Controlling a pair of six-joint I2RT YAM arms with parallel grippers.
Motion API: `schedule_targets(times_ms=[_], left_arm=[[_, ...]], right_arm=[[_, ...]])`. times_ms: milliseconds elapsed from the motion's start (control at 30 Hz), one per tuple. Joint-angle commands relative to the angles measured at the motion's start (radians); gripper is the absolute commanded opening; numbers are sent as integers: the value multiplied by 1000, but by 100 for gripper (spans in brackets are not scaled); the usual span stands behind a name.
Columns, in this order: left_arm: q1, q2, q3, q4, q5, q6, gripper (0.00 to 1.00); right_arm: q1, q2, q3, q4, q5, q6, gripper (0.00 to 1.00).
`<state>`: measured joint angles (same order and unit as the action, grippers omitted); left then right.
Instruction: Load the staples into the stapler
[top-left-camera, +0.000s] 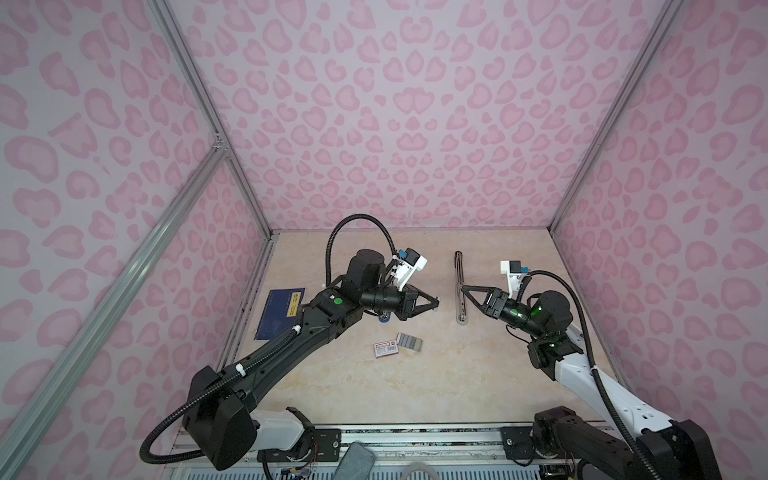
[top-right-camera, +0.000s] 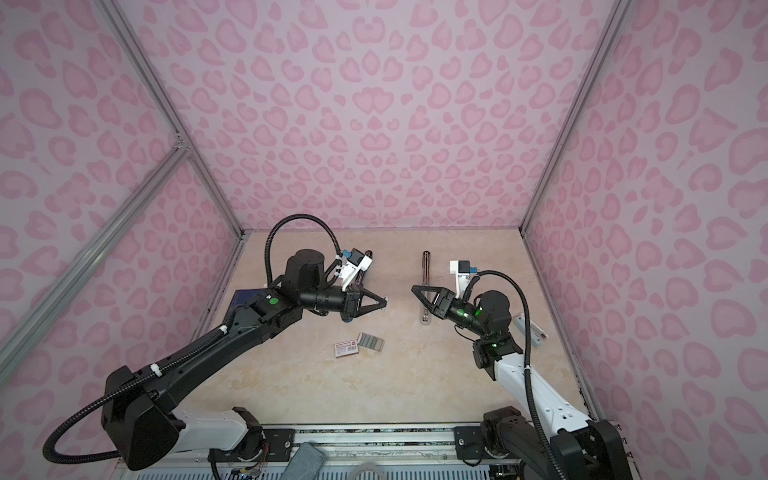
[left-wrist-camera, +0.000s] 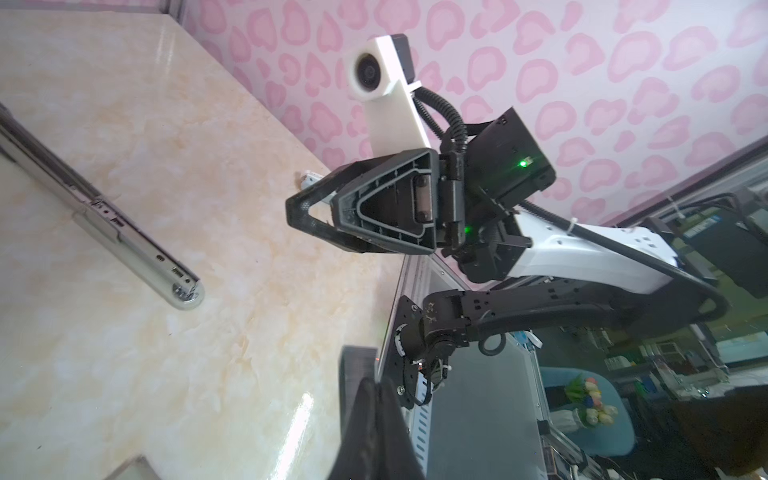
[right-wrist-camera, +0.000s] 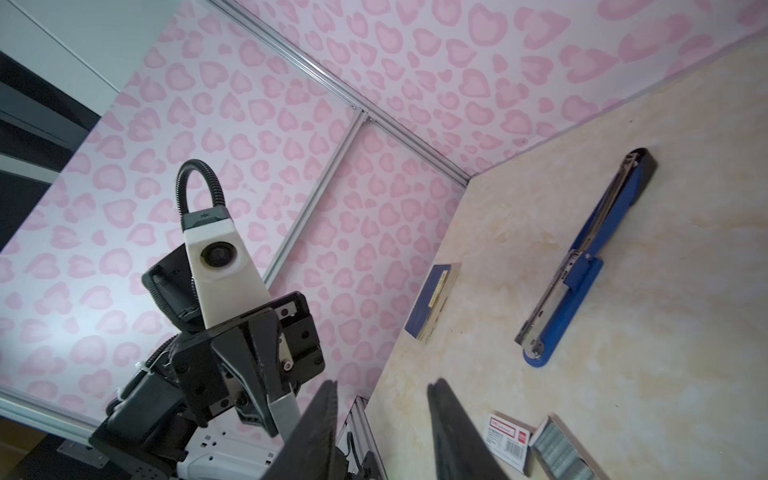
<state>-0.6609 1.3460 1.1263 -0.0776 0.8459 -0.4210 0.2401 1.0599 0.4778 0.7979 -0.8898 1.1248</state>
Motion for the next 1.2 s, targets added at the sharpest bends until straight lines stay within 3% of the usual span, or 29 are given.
schedule_targets(times_ms=[0,100,167,400,500,867,1167], left_arm=[[1,2,-15,139,79,-62,3],[0,7,-52,237,92,-126,3],[0,7,-68,262,88,-150,3],[-1,5,-89,303,85,-170,3],[-1,6,-94,310,91,-174,3],[-2,13,-97,337,108,-199,3],[-2,15,-102,349,108,-211,3]], right_arm=[[0,32,-10,295,-52,166,42],[14,62,-12,412,-58,217,44],[34,72,-2,396,-63,188,43],[135,2,44,18,-3,-92,42],[162,-18,59,-53,19,-151,43],[174,-3,40,39,8,-107,40],[179,48,21,241,-26,11,36]])
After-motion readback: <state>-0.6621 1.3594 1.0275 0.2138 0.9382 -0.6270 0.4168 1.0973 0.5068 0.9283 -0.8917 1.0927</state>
